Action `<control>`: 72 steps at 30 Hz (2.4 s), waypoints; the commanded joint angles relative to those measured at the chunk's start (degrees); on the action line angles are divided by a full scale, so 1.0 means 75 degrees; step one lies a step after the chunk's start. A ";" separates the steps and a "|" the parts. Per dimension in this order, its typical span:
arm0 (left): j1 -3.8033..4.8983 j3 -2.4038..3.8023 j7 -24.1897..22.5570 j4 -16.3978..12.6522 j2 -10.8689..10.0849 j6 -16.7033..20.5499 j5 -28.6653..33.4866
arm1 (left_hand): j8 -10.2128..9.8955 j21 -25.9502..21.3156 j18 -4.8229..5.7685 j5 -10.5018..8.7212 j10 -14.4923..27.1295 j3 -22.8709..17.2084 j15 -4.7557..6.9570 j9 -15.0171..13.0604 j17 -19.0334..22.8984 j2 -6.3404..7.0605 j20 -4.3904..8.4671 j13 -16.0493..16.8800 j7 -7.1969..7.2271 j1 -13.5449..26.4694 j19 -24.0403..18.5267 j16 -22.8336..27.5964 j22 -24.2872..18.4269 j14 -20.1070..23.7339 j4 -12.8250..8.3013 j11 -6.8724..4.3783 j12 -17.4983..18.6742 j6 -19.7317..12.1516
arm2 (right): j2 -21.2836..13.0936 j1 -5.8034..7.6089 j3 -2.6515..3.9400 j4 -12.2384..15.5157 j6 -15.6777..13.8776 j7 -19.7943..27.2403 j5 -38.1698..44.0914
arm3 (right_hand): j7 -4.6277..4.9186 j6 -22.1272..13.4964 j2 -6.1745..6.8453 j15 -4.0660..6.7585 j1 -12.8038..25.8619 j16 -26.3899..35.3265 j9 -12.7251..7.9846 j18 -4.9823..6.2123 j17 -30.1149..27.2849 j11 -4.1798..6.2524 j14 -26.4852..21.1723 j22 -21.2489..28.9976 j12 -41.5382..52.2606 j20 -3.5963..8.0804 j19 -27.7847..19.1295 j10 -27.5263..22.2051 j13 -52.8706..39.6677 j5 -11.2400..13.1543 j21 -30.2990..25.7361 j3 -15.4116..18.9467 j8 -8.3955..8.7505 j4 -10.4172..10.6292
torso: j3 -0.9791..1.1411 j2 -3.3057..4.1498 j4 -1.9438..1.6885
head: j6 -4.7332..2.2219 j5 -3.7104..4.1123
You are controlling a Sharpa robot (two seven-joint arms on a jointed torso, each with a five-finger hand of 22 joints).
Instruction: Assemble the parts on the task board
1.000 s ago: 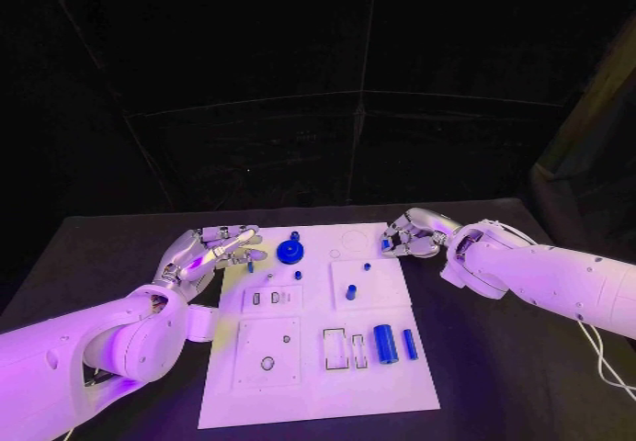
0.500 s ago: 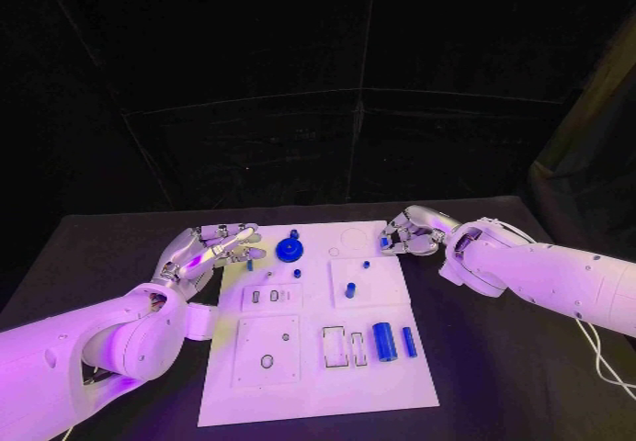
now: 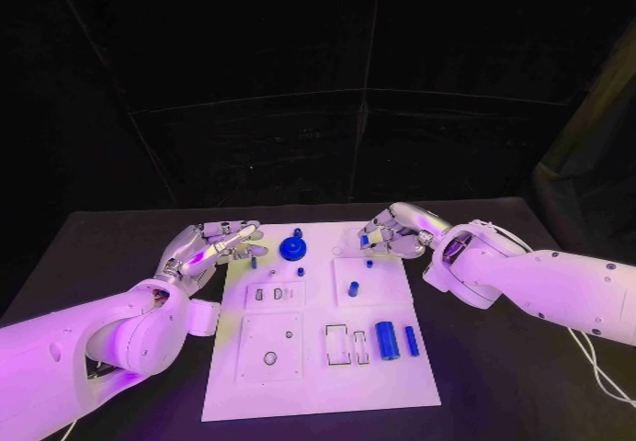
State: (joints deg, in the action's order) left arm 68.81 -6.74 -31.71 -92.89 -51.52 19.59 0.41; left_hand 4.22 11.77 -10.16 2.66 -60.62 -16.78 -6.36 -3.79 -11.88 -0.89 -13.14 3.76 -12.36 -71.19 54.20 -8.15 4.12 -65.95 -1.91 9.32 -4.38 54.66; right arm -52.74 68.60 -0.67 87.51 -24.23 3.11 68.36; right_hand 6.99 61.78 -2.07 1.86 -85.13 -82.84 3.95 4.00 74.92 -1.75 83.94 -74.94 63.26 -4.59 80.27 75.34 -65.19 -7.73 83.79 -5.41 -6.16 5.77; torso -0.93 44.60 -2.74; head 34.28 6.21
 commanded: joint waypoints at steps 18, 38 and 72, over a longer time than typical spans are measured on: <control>0.0086 0.0009 -0.0097 0.0133 -0.0033 -0.0015 0.0107 | -0.0020 -0.0051 -0.0058 0.0032 -0.0049 -0.0069 -0.0018 0.0001 -0.0012 -0.0020 0.0002 -0.0003 -0.0002 -0.0004 0.0047 0.0036 -0.0011 -0.0042 -0.0009 -0.0001 0.0043 0.0066 | 0.2267 -0.0045 -0.0042 -0.0098 0.0313 -0.2377 0.1924 | -0.0047 0.0089 0.0036 0.0038 0.0209 0.0059 -0.0002 -0.0135 0.0331 -0.0001 0.0460 -0.0225 -0.0144 0.0028 0.0054 0.0025 0.0118 0.0043 0.0026 -0.0083 -0.0023 0.0049 | -0.0057 -0.0049 -0.0003 | 0.0267 -0.0426; 0.0112 0.0009 -0.0110 0.0129 -0.0059 0.0015 0.0198 | -0.0020 -0.0051 -0.0058 0.0032 -0.0049 -0.0069 -0.0018 0.0001 -0.0012 -0.0020 0.0002 -0.0003 -0.0002 -0.0004 0.0047 0.0036 -0.0011 -0.0042 -0.0009 -0.0001 0.0043 0.0066 | 0.2666 -0.0293 -0.0196 -0.0098 0.0729 -0.2604 0.2631 | -0.0046 0.0094 0.0103 0.0039 0.0277 0.0045 -0.0005 -0.0138 0.0359 -0.0001 0.0467 -0.0243 -0.0102 0.0030 0.0065 0.0057 0.0072 0.0018 0.0035 -0.0099 -0.0012 0.0049 | -0.0036 -0.0049 0.0015 | 0.0418 -0.0593; 0.0112 0.0009 -0.0060 0.0171 -0.0032 -0.0049 0.0199 | -0.0017 -0.0055 -0.0058 0.0032 -0.0068 -0.0093 -0.0016 -0.0001 -0.0020 -0.0020 0.0004 -0.0002 0.0004 0.0004 0.0051 0.0046 -0.0012 -0.0047 -0.0020 -0.0006 0.0042 0.0082 | 0.2685 -0.0424 -0.0204 -0.0100 0.1332 -0.2736 0.3027 | -0.0026 0.0048 0.0296 0.0031 0.0417 0.0042 -0.0019 -0.0136 0.0373 -0.0014 0.0471 -0.0237 -0.0181 0.0026 0.0055 0.0020 0.0127 0.0030 0.0030 -0.0108 0.0044 0.0039 | -0.0041 -0.0050 0.0015 | 0.0537 -0.0587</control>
State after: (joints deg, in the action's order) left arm 69.56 -6.73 -31.75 -91.58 -51.82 19.78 1.84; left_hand 4.22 11.54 -10.16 2.66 -60.62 -17.25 -6.36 -3.79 -11.97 -0.89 -13.14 3.77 -12.16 -71.19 54.20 -8.15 4.09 -65.95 -2.05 9.32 -4.38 54.87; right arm -32.45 65.67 -1.90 86.86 -17.78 -16.10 89.56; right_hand 6.76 62.19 -0.12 1.86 -82.29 -82.63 3.79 4.00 74.93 -1.74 83.93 -74.91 62.21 -4.38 80.48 75.34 -64.33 -7.48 83.79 -5.89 -5.92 6.08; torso -1.22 44.22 -2.63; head 38.30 1.77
